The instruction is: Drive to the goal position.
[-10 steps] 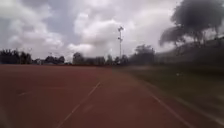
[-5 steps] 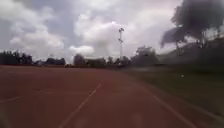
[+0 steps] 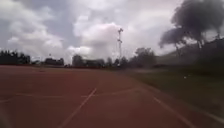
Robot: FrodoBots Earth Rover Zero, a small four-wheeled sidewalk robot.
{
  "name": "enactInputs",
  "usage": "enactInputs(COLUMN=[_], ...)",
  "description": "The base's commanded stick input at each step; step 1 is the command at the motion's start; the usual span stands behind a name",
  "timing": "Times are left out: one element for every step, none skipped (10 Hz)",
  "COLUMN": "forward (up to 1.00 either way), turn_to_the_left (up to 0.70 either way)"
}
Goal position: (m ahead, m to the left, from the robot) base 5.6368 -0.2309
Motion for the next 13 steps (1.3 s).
enactInputs(forward=[0.7,0.7,0.7,0.7,0.7,0.7,0.7,0.7,0.7,0.7,0.7,0.7,0.7], turn_to_the_left=[0.0,0.0,0.0,0.0,0.0,0.0,0.0,0.0,0.0,-0.35,-0.35,-0.31,-0.14])
